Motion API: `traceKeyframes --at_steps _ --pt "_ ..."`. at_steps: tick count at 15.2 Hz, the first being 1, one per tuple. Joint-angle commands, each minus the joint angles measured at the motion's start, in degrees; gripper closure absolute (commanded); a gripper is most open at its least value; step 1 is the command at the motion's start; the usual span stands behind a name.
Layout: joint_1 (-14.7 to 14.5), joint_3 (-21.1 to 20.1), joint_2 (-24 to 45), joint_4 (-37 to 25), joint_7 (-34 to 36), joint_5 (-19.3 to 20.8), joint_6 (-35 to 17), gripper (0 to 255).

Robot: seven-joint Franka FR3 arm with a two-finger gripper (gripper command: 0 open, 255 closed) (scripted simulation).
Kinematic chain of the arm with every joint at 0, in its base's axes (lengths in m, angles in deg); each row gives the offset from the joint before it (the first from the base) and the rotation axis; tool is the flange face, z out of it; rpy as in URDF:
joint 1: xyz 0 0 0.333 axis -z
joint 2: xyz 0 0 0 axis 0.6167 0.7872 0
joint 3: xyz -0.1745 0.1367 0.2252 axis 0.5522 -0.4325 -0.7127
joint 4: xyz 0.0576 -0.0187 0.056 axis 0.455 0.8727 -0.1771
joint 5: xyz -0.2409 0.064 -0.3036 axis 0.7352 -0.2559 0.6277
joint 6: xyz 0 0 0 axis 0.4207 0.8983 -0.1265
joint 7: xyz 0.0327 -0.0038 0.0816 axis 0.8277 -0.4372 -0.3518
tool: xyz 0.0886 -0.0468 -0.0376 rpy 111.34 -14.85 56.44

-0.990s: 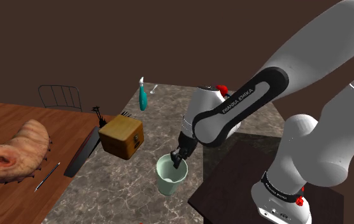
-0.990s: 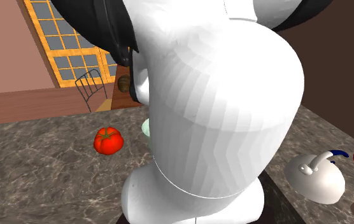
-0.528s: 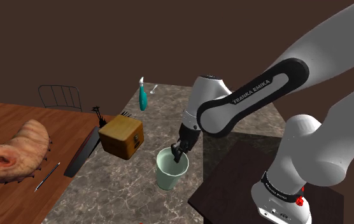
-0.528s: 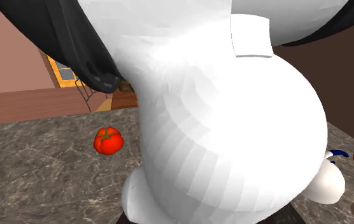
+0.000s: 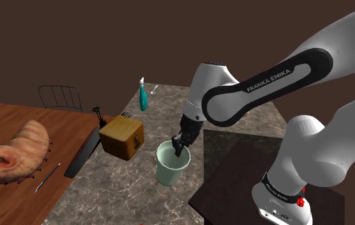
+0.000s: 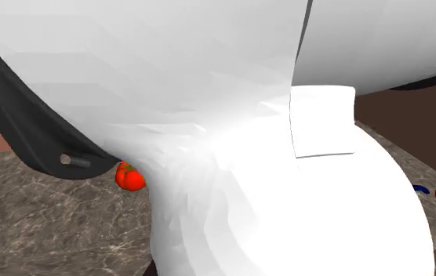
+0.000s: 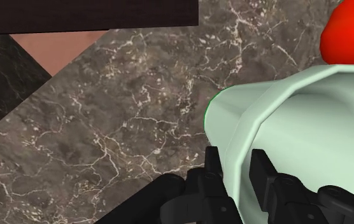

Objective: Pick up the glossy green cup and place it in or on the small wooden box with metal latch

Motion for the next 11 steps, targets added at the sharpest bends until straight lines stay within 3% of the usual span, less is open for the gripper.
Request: traceKeyframes --at_steps 1,11 --pt "0.32 -0.01 -1.18 -0.76 0.69 0.65 1.88 255" --pt "1.61 0.41 -6.14 -5.35 3.48 3.41 11.24 255"
